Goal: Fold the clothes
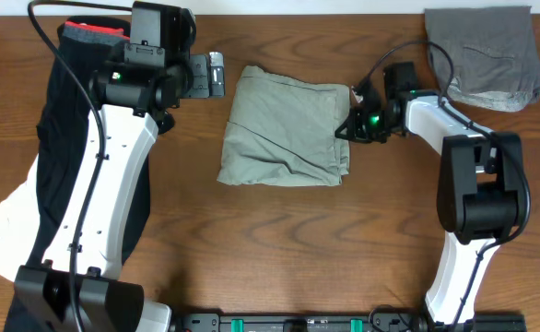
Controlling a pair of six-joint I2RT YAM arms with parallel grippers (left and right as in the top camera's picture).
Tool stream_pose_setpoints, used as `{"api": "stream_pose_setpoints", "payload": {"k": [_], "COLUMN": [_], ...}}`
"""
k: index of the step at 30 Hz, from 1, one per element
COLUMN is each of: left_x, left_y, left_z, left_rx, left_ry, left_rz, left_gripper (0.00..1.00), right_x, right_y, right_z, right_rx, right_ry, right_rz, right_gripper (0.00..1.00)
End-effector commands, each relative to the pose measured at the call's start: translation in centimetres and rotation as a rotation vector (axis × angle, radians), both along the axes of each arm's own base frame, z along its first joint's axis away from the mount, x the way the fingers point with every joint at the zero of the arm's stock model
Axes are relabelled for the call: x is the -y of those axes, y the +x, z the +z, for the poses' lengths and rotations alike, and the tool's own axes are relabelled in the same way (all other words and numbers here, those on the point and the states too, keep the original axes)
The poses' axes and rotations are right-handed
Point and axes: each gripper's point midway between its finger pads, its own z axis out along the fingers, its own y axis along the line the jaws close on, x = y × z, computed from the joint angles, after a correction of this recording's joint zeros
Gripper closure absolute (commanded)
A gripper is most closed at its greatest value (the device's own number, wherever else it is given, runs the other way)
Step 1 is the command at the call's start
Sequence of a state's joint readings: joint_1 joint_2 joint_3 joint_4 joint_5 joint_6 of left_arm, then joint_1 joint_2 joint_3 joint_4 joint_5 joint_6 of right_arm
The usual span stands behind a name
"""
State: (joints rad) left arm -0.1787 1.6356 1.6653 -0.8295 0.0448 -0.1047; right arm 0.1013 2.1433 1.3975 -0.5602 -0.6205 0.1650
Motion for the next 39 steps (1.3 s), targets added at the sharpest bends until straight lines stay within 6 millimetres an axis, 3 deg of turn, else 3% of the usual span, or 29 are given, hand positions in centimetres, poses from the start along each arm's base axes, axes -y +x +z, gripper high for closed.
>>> {"api": "stream_pose_setpoints", "payload": {"k": [1,6,13,21,22,25,27,36,39], "left_x": [-0.2,-0.2,-0.2,-0.1,-0.1,-0.1,-0.1,-0.1,-0.1], "left_y": [0.1,0.1,0.1,0.1,0.1,0.1,0.1,0.2,0.2], "left_z": [-0.7,-0.7,-0.7,-0.8,-0.8,-0.8,-0.8,-0.8,-0.7], "left_rx": [-0.018,-0.018,-0.018,-0.021,-0.021,-0.021,-0.021,-0.019,-0.017], "left_ry": [0.003,0.003,0.002,-0.012,-0.014,-0.014,-0.013,-0.014,-0.014], "left_rz": [0.011,0.011,0.010,0.022,0.025,0.025,0.025,0.025,0.025], "left_gripper": [0.02,0.02,0.02,0.02,0.02,0.02,0.02,0.02,0.02], "right_x": [1.7,5.0,8.5,9.1,9.0,9.0,9.0,9.0,8.9], "right_y": [1.8,1.5,1.8,1.4,1.3,0.9,0.7,-0.2,-0.8], "right_z": [3.3,3.8,3.8,3.5,3.4,3.1,3.0,2.1,1.2], "right_rx": [0.079,0.060,0.061,0.046,0.041,0.019,0.011,-0.016,-0.034], "right_ry": [-0.060,-0.192,-0.241,-0.249,-0.249,-0.251,-0.252,-0.255,-0.247], "right_rz": [-0.045,-0.124,-0.172,-0.168,-0.166,-0.163,-0.162,-0.160,-0.167], "right_gripper": [0.99,0.99,0.99,0.98,0.95,0.69,0.61,0.35,0.31]}}
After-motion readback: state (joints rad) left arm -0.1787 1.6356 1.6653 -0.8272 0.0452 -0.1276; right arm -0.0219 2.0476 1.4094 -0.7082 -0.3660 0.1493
